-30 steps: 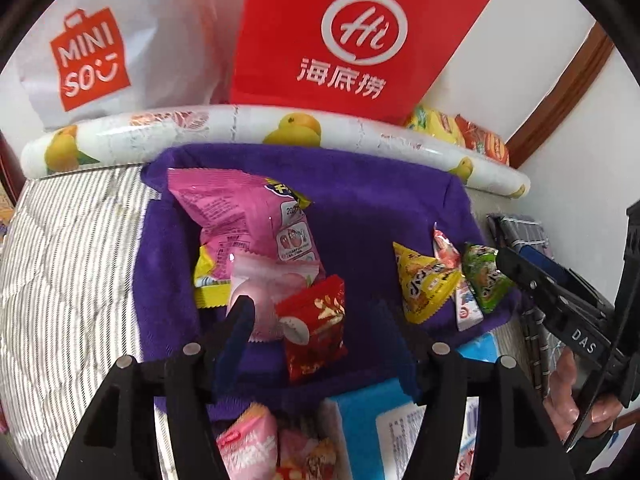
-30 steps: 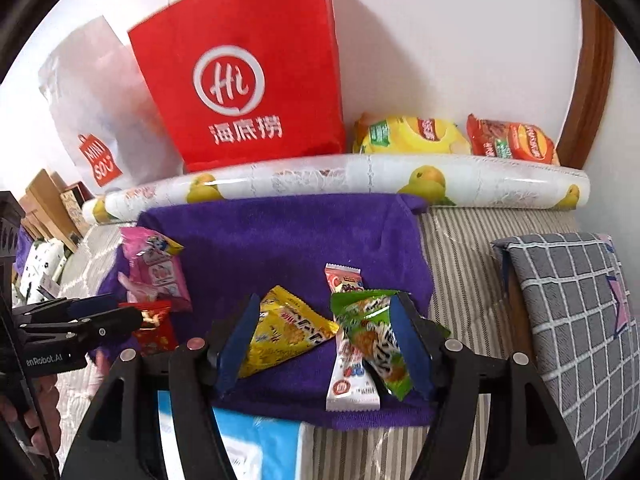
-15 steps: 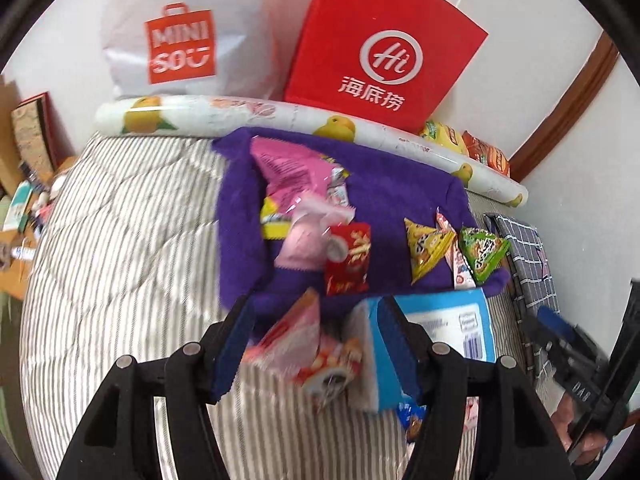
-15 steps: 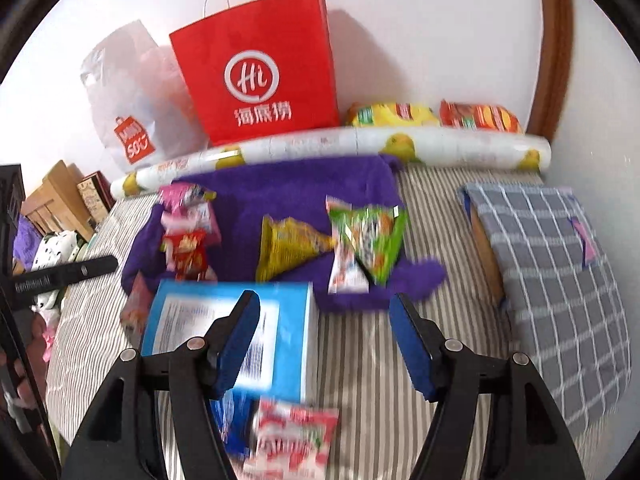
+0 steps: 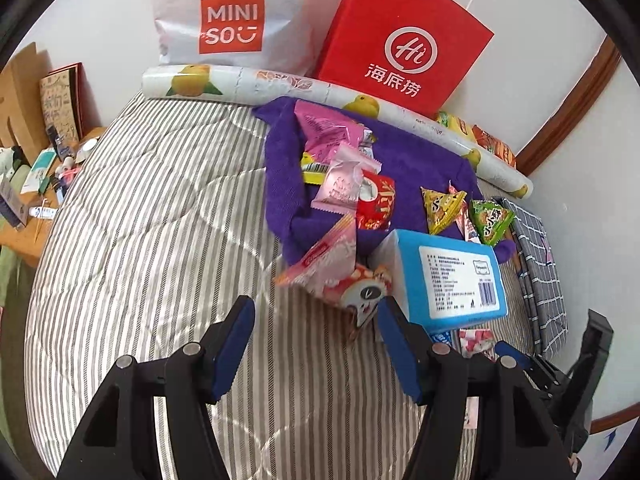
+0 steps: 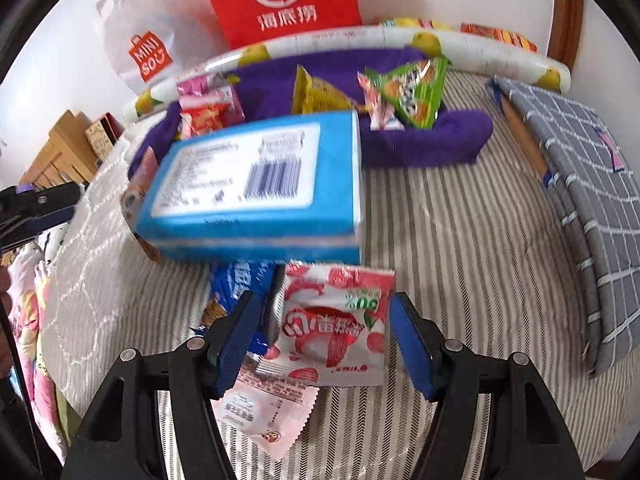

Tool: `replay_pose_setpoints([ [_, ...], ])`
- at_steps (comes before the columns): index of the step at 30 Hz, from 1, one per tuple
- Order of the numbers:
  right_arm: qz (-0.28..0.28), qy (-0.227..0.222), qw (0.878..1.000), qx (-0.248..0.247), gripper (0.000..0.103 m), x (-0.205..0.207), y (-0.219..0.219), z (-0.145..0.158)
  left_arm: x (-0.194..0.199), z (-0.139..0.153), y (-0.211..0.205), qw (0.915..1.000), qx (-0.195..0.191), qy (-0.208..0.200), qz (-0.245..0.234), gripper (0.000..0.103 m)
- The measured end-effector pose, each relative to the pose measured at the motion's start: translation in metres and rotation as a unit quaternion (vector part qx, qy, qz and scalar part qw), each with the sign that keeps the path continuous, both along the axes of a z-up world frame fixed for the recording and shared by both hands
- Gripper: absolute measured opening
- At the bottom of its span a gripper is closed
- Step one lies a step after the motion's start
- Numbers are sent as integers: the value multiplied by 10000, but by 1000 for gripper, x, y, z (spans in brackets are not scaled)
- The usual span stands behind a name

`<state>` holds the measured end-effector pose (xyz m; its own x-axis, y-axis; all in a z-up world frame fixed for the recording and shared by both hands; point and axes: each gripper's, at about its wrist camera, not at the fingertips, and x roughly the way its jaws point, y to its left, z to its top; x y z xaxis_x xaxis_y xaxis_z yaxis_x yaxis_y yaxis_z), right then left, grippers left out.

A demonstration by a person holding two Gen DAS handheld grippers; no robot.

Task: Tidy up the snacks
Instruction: 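Grasp the pink strawberry bag with the right tool while the left tool grasps the pink-white chip bag, then carry the strawberry bag with the right tool while the left tool carries the chip bag toward the towel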

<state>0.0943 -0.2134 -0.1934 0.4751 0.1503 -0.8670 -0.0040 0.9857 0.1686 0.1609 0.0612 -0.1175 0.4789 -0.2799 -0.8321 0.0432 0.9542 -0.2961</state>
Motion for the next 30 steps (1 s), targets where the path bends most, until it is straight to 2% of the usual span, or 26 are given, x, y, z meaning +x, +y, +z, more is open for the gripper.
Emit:
replay_pose_setpoints([
  [3, -3, 60, 10000, 55, 67, -2, 3, -7, -4, -1, 2, 10000, 45, -1, 27, 62],
  [7, 8, 62, 9998, -212, 66, -4, 11, -18, -4, -5, 4, 9999, 132, 14, 58, 62],
  [10, -52, -108, 9994, -321, 58, -7, 9, -20, -3, -13, 2, 9999, 108, 78, 21, 62],
  [13, -12, -163, 9995, -265, 57, -10, 3, -18, 2, -22, 0, 9999, -18, 149, -55, 62],
  [17, -99, -226, 9983, -537, 56, -13, -5, -15, 13, -30, -6, 9993, -261, 233, -137, 62],
  [21, -215, -148, 9987, -443, 57, -13, -24, -20, 25, -33, -11, 9983, -521, 193, -173, 62],
  [24, -226, -225, 9990, -309, 57, -15, -31, -21, 35, -34, -13, 9978, -612, 175, -194, 63],
  [30, -180, -269, 9985, -432, 59, -14, -27, -23, 56, -43, -16, 9980, -508, 333, -189, 63],
])
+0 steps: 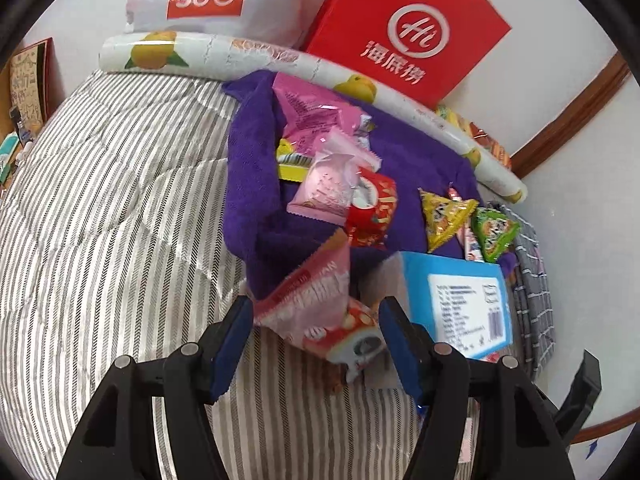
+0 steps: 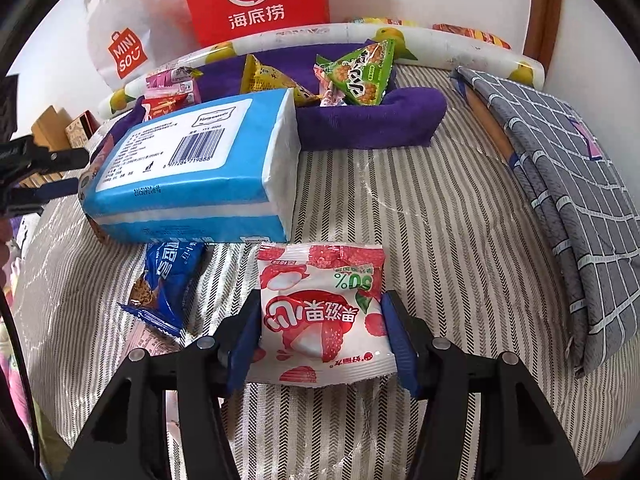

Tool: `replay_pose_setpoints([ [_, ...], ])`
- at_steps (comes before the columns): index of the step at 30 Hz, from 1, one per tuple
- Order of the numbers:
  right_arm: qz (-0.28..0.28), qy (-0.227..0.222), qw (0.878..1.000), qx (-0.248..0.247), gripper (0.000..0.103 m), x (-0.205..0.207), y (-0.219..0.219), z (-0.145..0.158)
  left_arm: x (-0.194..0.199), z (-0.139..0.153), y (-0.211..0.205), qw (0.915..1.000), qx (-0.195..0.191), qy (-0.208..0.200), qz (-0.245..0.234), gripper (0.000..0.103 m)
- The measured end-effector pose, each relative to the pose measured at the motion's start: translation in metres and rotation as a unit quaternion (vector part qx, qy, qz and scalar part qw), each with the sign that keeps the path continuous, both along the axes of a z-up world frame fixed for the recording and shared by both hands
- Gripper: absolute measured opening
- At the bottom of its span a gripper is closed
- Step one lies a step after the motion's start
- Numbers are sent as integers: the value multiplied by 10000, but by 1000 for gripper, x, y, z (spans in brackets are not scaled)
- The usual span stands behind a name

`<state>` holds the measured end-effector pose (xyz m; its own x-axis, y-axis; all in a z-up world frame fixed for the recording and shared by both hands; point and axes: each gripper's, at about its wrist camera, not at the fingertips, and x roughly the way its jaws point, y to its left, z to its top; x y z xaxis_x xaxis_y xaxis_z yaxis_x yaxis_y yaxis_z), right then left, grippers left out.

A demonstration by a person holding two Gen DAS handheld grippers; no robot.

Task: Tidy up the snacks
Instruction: 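Carry the strawberry bag with the right tool while the left tool carries the chip bag toward the towel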

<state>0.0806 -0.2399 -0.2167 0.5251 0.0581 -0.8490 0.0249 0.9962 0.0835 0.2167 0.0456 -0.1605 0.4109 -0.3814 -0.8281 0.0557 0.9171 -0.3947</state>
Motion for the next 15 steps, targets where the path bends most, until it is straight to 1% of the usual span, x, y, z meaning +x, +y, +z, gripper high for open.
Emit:
replay_pose_setpoints([
  [4, 0, -20, 9999, -128, 59, 1, 2, 0, 7, -11, -3, 9998, -38, 165, -70, 63],
  [7, 23, -40, 9998, -202, 59, 2, 3, -1, 7, -15, -7, 9998, 100, 153, -71, 66],
  [11, 20, -58, 9997, -231, 60, 2, 4, -1, 4, -16, -6, 9999, 84, 132, -39, 66],
  [12, 19, -54, 9997, -247, 60, 2, 4, -1, 3, -16, -7, 9999, 101, 104, -13, 66],
  [15, 82, -32, 9996, -286, 60, 4, 6, 0, -1, -14, -9, 9999, 98, 56, -57, 58],
])
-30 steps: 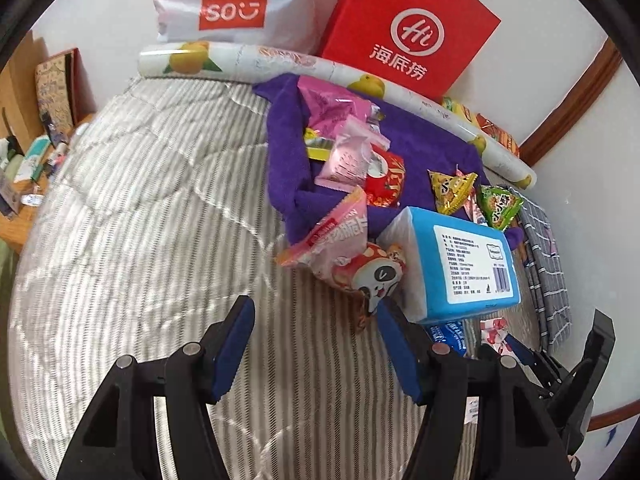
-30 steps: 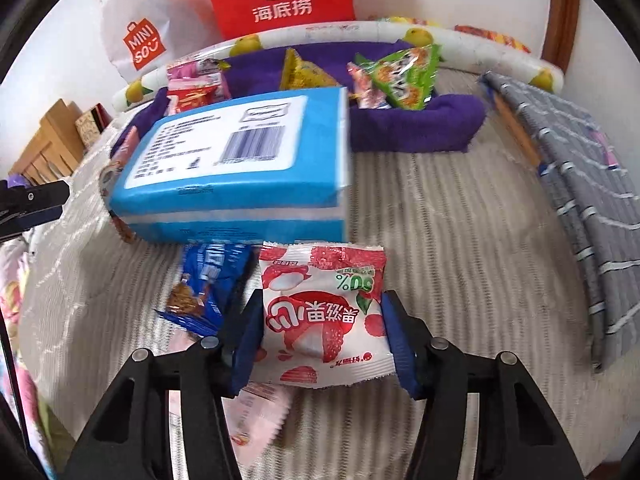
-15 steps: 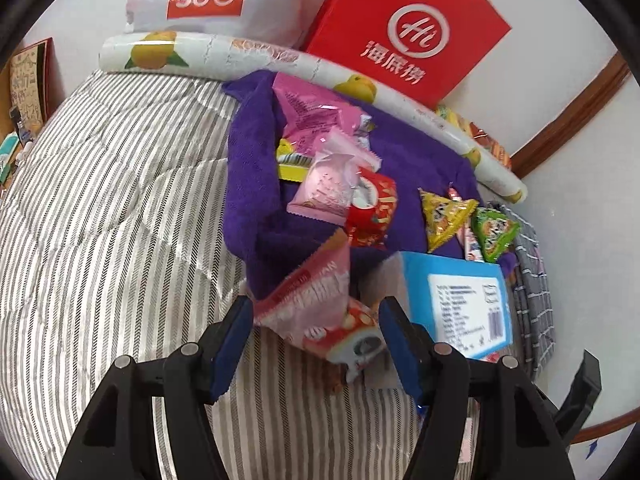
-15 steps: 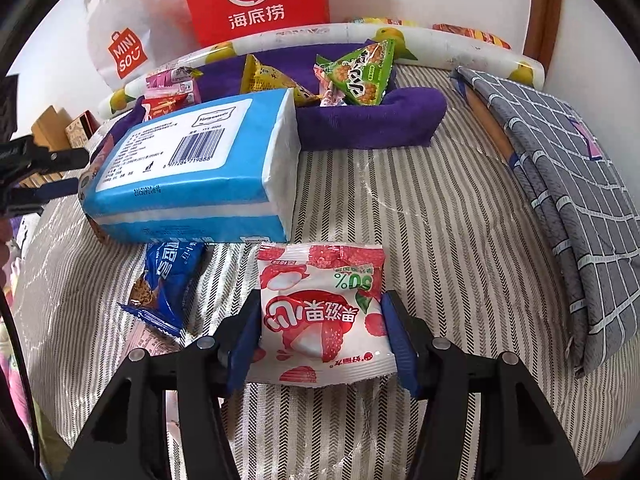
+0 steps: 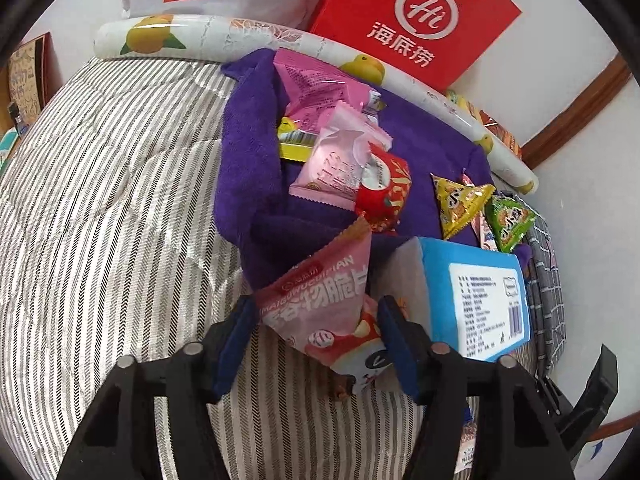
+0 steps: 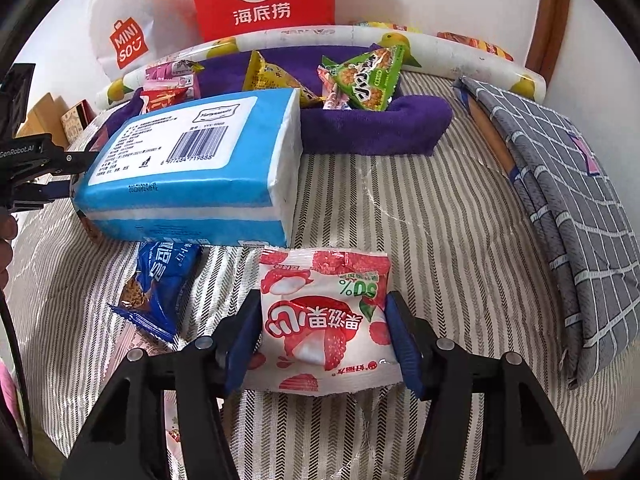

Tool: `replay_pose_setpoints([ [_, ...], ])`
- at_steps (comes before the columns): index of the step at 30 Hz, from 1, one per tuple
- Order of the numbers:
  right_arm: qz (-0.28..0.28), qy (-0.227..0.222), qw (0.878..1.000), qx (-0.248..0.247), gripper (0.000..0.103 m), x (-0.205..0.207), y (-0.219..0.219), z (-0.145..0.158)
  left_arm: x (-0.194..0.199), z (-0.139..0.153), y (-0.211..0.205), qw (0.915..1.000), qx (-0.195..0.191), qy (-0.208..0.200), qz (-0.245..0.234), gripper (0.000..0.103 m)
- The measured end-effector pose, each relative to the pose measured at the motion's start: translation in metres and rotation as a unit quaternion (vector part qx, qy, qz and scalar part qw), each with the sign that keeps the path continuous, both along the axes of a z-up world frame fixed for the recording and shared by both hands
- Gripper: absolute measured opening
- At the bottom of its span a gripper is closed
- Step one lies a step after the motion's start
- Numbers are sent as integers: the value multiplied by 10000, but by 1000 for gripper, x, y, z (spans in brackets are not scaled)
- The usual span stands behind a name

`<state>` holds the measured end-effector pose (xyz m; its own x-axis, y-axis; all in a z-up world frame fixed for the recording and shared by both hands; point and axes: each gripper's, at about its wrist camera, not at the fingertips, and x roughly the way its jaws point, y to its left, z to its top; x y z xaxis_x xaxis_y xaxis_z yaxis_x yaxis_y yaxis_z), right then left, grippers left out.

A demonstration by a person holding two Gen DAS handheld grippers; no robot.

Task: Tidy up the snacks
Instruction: 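Carry the strawberry bag with the right tool while the left tool carries the chip bag toward the towel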

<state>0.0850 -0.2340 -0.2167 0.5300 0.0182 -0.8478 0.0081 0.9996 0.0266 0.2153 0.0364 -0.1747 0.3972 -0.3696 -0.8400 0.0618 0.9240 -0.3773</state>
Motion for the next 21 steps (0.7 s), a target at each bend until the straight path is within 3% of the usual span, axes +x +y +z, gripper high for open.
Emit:
replay_pose_setpoints([
  [3, 3, 1, 10000, 24, 59, -1, -2, 2, -5, 2, 2, 10000, -66, 1, -68, 51],
  [12, -56, -32, 10000, 62, 58, -15, -3, 7, -33, 17, 14, 9998, -77, -136, -76, 50],
  [21, 24, -319, 9995, 82, 58, -31, 10, 39, -68, 41, 6, 9989, -96, -375, -266, 50],
])
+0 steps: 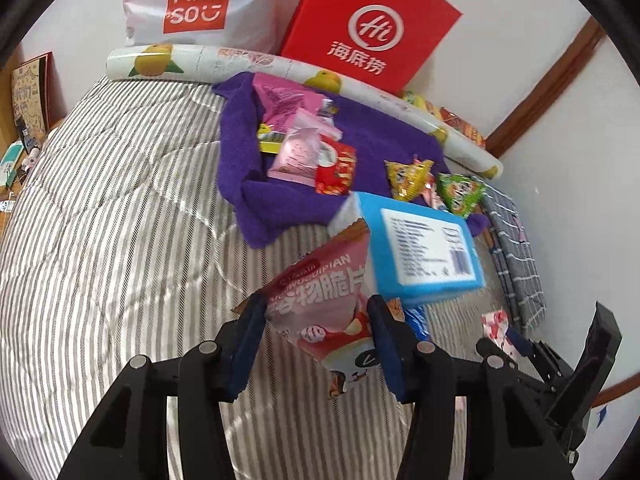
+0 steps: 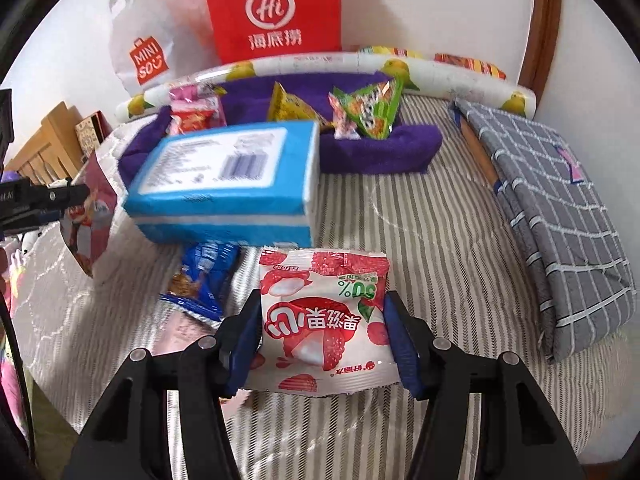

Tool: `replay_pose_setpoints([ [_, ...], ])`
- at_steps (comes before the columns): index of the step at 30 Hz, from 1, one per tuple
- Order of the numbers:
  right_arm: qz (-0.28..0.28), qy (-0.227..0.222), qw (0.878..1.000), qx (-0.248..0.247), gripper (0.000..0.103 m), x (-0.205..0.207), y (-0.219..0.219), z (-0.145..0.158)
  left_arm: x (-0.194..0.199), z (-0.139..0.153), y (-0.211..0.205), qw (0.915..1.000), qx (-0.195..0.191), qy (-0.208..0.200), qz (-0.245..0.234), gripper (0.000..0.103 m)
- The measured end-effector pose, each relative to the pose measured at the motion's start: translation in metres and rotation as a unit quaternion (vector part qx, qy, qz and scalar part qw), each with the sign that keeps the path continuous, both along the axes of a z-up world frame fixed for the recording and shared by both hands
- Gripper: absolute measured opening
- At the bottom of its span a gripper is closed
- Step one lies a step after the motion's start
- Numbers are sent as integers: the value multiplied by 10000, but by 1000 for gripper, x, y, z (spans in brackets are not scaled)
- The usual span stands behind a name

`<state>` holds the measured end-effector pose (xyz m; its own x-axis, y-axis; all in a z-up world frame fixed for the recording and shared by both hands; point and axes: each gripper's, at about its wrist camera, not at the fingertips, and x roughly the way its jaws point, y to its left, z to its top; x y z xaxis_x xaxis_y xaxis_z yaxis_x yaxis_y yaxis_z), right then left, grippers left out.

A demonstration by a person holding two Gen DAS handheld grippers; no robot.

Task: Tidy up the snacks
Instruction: 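Carry the strawberry bag with the right tool while the left tool carries the chip bag toward the towel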

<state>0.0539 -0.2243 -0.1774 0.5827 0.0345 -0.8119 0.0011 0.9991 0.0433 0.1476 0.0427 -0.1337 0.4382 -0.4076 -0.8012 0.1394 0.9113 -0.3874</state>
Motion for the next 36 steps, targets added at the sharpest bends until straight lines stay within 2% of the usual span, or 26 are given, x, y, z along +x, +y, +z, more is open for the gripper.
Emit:
replay_pose_setpoints([
  [13, 3, -437, 9990, -110, 58, -3, 12, 62, -37, 39, -26, 9990, -115, -379, -215, 50],
  [24, 6, -745, 9972, -73, 58, 4, 14, 101, -34, 68, -39, 9974, -140, -631, -322, 50],
  [36, 46, -851, 9964, -27, 58, 25, 15, 121, -13, 76, -43, 9972, -135, -663, -324, 50],
])
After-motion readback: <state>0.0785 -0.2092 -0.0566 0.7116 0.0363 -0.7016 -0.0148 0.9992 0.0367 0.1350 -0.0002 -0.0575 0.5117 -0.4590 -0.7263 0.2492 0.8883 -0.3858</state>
